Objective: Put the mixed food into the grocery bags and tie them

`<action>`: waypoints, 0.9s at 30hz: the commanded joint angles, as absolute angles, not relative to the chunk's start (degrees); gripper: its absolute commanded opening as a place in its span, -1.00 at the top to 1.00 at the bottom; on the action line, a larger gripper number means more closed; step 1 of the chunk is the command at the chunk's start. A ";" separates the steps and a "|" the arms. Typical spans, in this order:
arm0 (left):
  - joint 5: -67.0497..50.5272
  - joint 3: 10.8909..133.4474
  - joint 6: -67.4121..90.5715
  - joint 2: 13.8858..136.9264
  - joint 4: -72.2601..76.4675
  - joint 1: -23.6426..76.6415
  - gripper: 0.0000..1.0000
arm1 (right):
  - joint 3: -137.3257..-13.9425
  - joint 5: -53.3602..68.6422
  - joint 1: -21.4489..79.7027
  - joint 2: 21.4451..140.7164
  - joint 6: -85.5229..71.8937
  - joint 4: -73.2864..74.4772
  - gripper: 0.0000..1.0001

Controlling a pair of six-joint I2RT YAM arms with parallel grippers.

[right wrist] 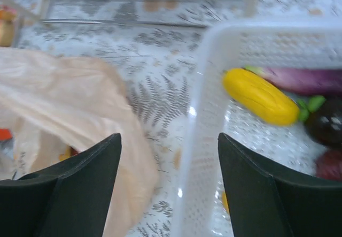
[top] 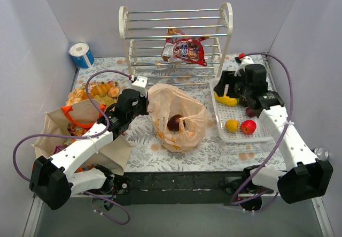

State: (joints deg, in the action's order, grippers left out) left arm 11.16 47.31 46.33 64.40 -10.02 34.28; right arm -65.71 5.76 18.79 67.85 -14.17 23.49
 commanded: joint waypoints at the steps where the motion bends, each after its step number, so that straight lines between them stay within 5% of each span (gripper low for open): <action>1: 11.07 47.72 46.41 63.54 -9.75 34.01 1.00 | -59.95 8.01 10.22 68.98 -11.08 27.41 -0.49; 5: 9.41 47.73 47.11 62.41 -9.84 34.01 1.00 | -52.23 5.61 9.32 68.65 -10.81 27.08 -0.24; 17: 9.85 47.72 46.84 63.02 -9.93 34.10 1.00 | -45.26 4.23 9.32 67.85 -11.87 25.74 -0.05; 27: 8.88 47.90 47.02 63.02 -10.02 34.01 1.00 | -45.36 -6.67 9.14 66.51 -9.58 29.88 -0.20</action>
State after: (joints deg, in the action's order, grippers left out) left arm 9.80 47.31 46.92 63.96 -10.09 34.28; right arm -45.84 -1.69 9.17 64.20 -11.38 28.71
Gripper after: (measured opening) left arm 0.014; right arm 0.597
